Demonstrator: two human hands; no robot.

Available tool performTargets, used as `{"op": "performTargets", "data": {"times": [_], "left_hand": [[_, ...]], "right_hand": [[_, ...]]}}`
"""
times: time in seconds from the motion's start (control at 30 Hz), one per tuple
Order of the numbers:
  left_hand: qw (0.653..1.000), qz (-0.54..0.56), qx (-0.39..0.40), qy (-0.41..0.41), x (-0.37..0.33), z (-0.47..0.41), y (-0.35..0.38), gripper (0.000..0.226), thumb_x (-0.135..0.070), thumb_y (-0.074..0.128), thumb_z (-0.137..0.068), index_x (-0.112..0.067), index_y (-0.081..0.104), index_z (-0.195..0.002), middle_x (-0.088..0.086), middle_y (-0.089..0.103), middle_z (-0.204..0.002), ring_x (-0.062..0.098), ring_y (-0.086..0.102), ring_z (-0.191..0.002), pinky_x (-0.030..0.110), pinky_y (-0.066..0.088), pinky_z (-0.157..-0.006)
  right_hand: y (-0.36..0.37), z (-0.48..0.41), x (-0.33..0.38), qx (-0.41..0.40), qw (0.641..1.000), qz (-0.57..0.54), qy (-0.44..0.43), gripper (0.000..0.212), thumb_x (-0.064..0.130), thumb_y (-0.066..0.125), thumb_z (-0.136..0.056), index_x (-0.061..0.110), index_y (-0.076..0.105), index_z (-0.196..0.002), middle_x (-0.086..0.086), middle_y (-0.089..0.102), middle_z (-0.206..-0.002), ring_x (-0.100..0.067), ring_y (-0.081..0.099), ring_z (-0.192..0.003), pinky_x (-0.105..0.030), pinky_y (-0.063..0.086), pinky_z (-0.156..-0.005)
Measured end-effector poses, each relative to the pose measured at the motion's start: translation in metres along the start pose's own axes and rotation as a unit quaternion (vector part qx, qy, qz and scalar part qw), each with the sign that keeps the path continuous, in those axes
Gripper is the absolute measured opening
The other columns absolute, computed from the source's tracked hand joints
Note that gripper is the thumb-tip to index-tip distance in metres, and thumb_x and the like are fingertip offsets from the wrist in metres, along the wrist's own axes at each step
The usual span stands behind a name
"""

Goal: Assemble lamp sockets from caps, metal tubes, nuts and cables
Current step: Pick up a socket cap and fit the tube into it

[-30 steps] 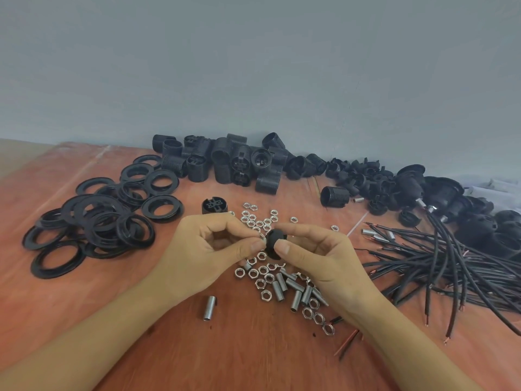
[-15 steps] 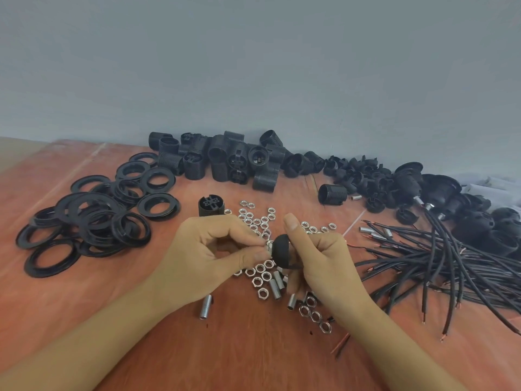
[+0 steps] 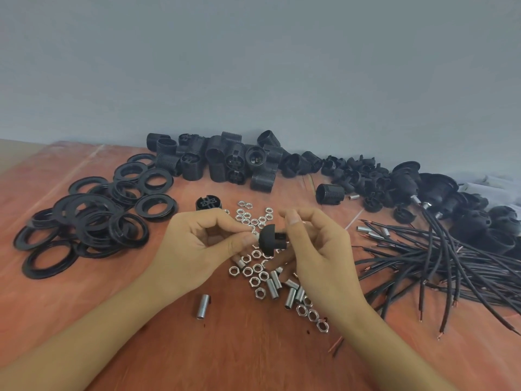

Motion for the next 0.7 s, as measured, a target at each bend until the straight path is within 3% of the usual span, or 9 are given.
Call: {"op": "performTargets", "data": {"times": [0.1,0.2,0.3,0.37,0.47,0.53,0.6,0.7], "left_hand": [[0.999,0.018,-0.029,-0.011,0.001,-0.002,-0.002,0.008,-0.007,0.073,-0.069,-0.010,0.076,-0.075,0.008,0.070,-0.066,0.017,0.067,-0.055,0.021,0.054,-0.051],[0.999,0.026,-0.022,-0.024,-0.001,-0.003,-0.003,0.006,-0.011,0.081,-0.072,-0.012,0.076,-0.074,0.007,0.070,-0.065,0.017,0.067,-0.054,0.021,0.053,-0.049],[0.998,0.047,0.003,-0.028,-0.003,-0.002,-0.004,0.018,-0.026,0.083,-0.071,-0.011,0.075,-0.076,0.006,0.070,-0.065,0.016,0.066,-0.054,0.021,0.053,-0.050],[0.998,0.048,0.010,-0.029,-0.003,-0.002,-0.003,0.010,-0.015,0.076,-0.074,-0.006,0.073,-0.077,0.006,0.069,-0.063,0.014,0.065,-0.053,0.020,0.053,-0.050],[0.999,0.024,0.003,-0.042,-0.004,-0.003,-0.004,0.009,-0.011,0.072,-0.070,-0.005,0.072,-0.077,0.008,0.069,-0.062,0.016,0.064,-0.051,0.021,0.052,-0.048],[0.999,0.010,-0.014,-0.047,-0.004,-0.004,-0.006,0.009,-0.013,0.071,-0.071,-0.005,0.073,-0.073,0.010,0.069,-0.062,0.018,0.064,-0.050,0.022,0.051,-0.047],[0.998,0.000,-0.024,-0.050,-0.004,-0.004,-0.006,0.011,-0.013,0.070,-0.073,-0.003,0.072,-0.075,0.011,0.069,-0.061,0.019,0.062,-0.048,0.021,0.051,-0.046],[0.998,-0.001,-0.032,-0.055,-0.004,-0.003,-0.005,0.013,-0.015,0.070,-0.073,-0.002,0.069,-0.074,0.010,0.067,-0.059,0.018,0.061,-0.047,0.021,0.050,-0.044]], "right_hand": [[0.000,0.000,0.002,0.062,0.998,0.007,-0.010,0.030,0.042,0.055,-0.095,0.017,0.071,-0.100,-0.005,0.073,-0.085,-0.032,0.068,-0.060,-0.027,0.049,-0.046],[0.000,0.001,0.003,0.104,0.995,0.007,-0.009,0.029,0.046,0.065,-0.086,0.021,0.076,-0.097,-0.007,0.075,-0.086,-0.017,0.066,-0.063,-0.020,0.049,-0.051],[-0.002,0.000,0.001,0.102,0.994,0.037,0.005,0.041,0.052,0.062,-0.078,0.014,0.074,-0.068,-0.007,0.071,-0.061,-0.008,0.061,-0.050,-0.015,0.045,-0.049],[-0.001,0.000,-0.001,0.106,0.993,0.057,0.011,0.062,0.057,0.056,-0.081,-0.001,0.064,-0.058,-0.009,0.065,-0.050,-0.012,0.056,-0.043,-0.018,0.044,-0.047],[-0.001,0.000,-0.002,0.114,0.992,0.039,0.020,0.054,0.055,0.058,-0.080,0.003,0.069,-0.068,-0.008,0.067,-0.057,-0.010,0.058,-0.046,-0.016,0.042,-0.046],[-0.002,-0.002,-0.002,0.119,0.992,0.003,0.033,0.035,0.046,0.067,-0.077,0.014,0.075,-0.088,-0.010,0.072,-0.074,-0.009,0.063,-0.053,-0.016,0.044,-0.045],[-0.003,-0.003,-0.005,0.131,0.991,-0.008,0.034,0.035,0.036,0.076,-0.076,0.020,0.071,-0.106,-0.012,0.073,-0.088,-0.015,0.066,-0.060,-0.020,0.047,-0.046],[-0.005,-0.004,-0.007,0.121,0.992,0.026,0.001,0.034,0.027,0.084,-0.075,0.035,0.069,-0.104,-0.003,0.073,-0.095,-0.020,0.066,-0.070,-0.021,0.049,-0.055]]}}
Point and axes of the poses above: each hand's wrist, its own z-axis away from the middle knuckle, its own y-axis out of the palm, x = y × z, the point moved 2 cm from there along -z, towards the middle knuckle
